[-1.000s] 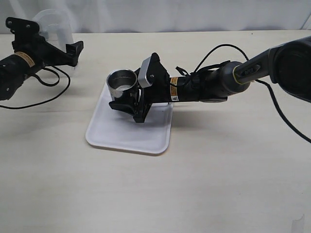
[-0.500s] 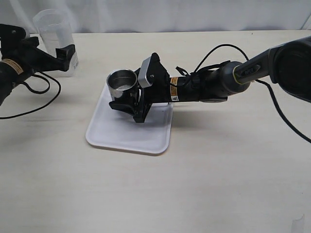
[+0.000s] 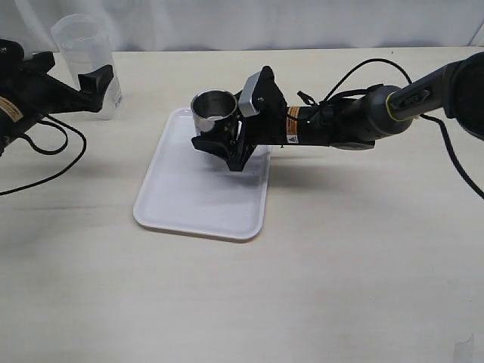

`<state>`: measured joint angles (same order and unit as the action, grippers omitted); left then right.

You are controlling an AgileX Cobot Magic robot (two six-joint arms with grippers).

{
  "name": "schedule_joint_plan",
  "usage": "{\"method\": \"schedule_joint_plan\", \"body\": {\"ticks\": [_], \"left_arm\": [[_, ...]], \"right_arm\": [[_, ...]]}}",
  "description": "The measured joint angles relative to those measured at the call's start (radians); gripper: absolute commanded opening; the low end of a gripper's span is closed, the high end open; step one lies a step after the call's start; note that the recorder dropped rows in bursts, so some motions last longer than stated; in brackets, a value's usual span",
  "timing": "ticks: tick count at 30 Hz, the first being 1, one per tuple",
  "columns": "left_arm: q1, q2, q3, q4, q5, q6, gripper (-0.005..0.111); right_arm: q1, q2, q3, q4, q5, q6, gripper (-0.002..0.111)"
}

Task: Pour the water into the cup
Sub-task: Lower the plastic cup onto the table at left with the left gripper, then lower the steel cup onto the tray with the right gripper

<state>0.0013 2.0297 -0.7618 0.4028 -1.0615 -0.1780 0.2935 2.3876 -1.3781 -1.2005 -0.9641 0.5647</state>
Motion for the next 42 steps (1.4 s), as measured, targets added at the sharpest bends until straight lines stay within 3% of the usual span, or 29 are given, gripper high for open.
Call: {"method": "schedule_joint_plan", "body": {"ticks": [23, 42], "left_arm": [[0.0, -0.28, 0.173, 0.004, -0.034, 0.0, 0.099], [0.0, -0.287, 0.177, 0.004, -0.029, -0.002, 0.099]], "right_arm": [[-0.012, 0.0, 0.0, 0.01, 0.075, -0.042, 0.004], [-0.075, 0.032, 0.0, 0.077, 0.038, -0.041, 0.004]]}}
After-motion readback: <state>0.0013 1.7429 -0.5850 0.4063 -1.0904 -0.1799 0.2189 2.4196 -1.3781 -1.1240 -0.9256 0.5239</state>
